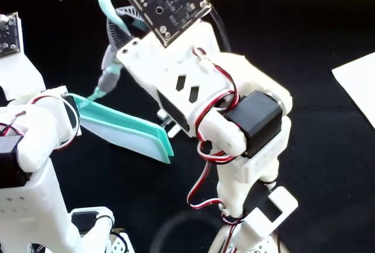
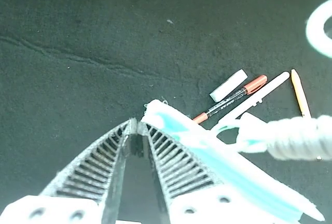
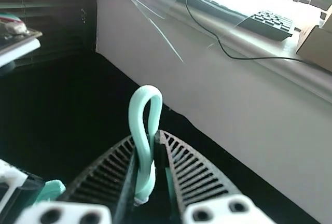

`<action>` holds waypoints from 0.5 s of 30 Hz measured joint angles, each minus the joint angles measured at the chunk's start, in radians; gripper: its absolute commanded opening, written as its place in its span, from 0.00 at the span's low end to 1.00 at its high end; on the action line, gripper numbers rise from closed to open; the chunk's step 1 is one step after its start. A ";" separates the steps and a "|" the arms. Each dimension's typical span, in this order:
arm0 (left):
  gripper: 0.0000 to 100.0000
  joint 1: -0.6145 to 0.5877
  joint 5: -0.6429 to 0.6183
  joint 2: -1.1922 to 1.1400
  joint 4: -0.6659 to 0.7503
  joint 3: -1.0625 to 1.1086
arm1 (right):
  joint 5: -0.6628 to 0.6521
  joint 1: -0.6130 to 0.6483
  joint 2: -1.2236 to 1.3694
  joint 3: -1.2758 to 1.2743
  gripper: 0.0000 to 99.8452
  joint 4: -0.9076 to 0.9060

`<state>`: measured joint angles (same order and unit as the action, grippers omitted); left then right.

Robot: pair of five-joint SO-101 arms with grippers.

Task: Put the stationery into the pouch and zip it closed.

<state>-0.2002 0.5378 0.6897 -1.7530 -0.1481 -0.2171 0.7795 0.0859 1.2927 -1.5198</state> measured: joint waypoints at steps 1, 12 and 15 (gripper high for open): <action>0.01 0.000 0.000 0.000 0.000 0.000 | 0.000 -0.009 0.000 0.000 0.01 -0.012; 0.01 0.002 0.000 0.002 0.000 0.000 | 0.000 -0.247 -0.086 0.000 0.01 -0.219; 0.01 0.002 0.000 0.000 0.002 0.000 | 0.000 -0.290 -0.127 0.000 0.01 -0.233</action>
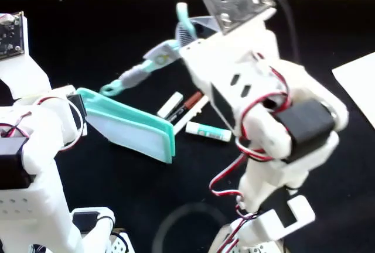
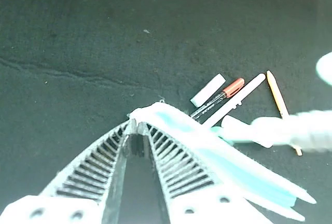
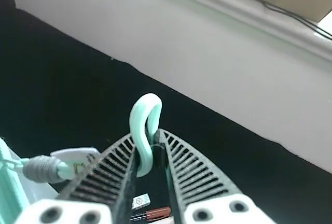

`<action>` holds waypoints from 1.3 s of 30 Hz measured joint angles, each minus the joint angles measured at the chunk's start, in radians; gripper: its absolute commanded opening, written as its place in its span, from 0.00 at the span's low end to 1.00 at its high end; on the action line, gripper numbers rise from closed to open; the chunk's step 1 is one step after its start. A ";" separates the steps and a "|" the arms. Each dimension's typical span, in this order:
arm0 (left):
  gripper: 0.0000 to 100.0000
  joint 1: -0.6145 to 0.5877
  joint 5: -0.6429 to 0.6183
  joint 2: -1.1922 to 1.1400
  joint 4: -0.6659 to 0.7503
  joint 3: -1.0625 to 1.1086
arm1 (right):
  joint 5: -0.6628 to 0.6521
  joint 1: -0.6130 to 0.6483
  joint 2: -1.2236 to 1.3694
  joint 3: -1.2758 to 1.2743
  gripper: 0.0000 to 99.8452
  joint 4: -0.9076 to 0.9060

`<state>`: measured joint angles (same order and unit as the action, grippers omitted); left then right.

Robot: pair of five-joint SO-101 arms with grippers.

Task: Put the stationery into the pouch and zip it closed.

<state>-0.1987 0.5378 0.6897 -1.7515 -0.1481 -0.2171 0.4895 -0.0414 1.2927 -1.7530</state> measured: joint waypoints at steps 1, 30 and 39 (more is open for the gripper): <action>0.01 0.000 0.000 0.000 0.000 0.000 | 0.000 -0.011 -0.017 0.000 0.01 0.000; 0.01 0.000 0.000 0.000 -0.002 0.002 | 0.051 -0.163 -0.124 -0.140 0.01 0.000; 0.01 -0.006 0.005 0.011 0.005 0.077 | 0.078 -0.170 -0.124 -0.265 0.01 0.000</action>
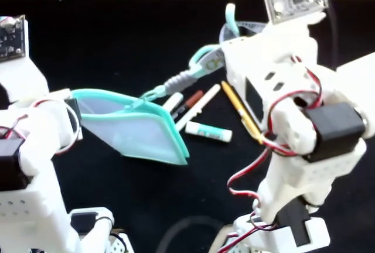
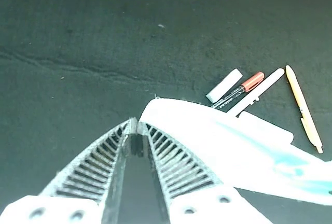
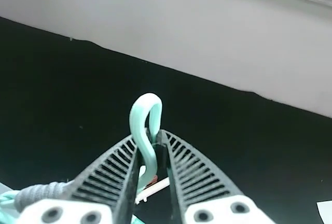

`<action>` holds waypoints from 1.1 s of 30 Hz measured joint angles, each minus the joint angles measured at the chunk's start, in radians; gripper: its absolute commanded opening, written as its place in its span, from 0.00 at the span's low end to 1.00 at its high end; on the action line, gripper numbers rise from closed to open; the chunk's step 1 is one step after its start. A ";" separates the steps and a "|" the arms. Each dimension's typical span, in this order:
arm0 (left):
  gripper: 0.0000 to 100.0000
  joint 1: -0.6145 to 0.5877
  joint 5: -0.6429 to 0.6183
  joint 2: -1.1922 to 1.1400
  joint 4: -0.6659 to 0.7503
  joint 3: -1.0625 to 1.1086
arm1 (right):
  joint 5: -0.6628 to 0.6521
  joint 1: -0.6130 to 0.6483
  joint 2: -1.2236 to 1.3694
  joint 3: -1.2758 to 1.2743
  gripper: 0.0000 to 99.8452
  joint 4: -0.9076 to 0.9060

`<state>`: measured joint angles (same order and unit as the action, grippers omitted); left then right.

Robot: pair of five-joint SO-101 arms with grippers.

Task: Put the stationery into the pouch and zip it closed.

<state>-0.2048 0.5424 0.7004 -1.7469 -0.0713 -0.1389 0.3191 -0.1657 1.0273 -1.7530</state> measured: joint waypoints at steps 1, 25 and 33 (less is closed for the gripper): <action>0.01 -0.002 0.000 0.000 0.000 0.005 | 0.000 -0.011 0.000 -0.012 0.01 0.000; 0.01 0.005 -0.005 -0.011 -0.006 -0.152 | 0.115 -0.084 0.000 -0.052 0.01 0.000; 0.01 0.005 0.006 -0.011 -0.006 -0.127 | 0.118 -0.084 0.000 -0.052 0.06 0.000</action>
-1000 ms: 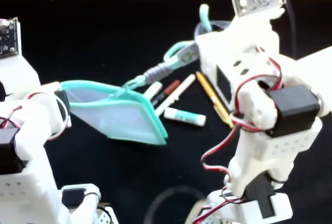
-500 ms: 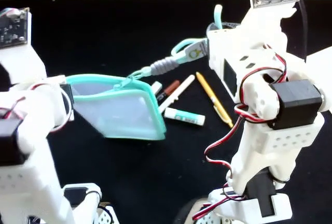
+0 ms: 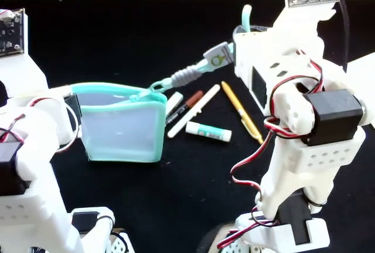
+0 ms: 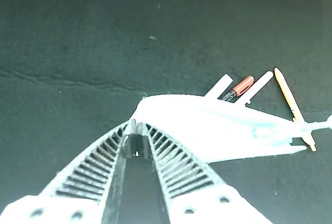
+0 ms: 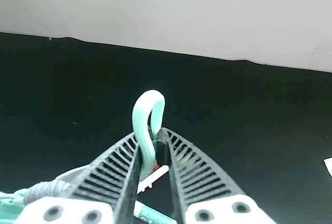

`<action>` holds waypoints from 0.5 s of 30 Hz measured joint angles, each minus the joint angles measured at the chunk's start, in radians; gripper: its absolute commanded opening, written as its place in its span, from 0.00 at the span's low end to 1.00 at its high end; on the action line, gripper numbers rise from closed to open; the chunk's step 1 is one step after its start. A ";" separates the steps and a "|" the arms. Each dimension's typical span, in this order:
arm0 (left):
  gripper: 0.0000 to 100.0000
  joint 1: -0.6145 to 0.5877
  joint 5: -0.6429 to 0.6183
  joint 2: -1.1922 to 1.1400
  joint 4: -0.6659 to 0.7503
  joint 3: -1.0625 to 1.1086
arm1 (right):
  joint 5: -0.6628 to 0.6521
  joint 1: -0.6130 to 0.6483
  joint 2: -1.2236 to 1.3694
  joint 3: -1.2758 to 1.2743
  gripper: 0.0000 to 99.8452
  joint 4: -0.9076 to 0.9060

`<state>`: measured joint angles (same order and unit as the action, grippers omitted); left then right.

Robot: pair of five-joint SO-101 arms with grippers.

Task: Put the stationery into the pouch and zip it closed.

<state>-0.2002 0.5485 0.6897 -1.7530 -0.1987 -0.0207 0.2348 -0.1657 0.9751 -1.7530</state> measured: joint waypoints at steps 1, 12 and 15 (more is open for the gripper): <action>0.01 0.000 0.002 0.000 0.000 0.009 | 0.000 0.000 0.000 0.000 0.10 0.000; 0.01 -0.006 0.008 0.011 0.005 0.074 | 0.002 -0.002 0.000 -0.180 0.26 0.000; 0.01 -0.006 0.008 0.011 0.006 0.074 | 0.021 -0.002 0.002 -0.290 0.26 0.000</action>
<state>-0.2064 0.5562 0.7004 -1.7469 -0.1250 0.0008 0.2332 -0.1642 0.6851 -1.7530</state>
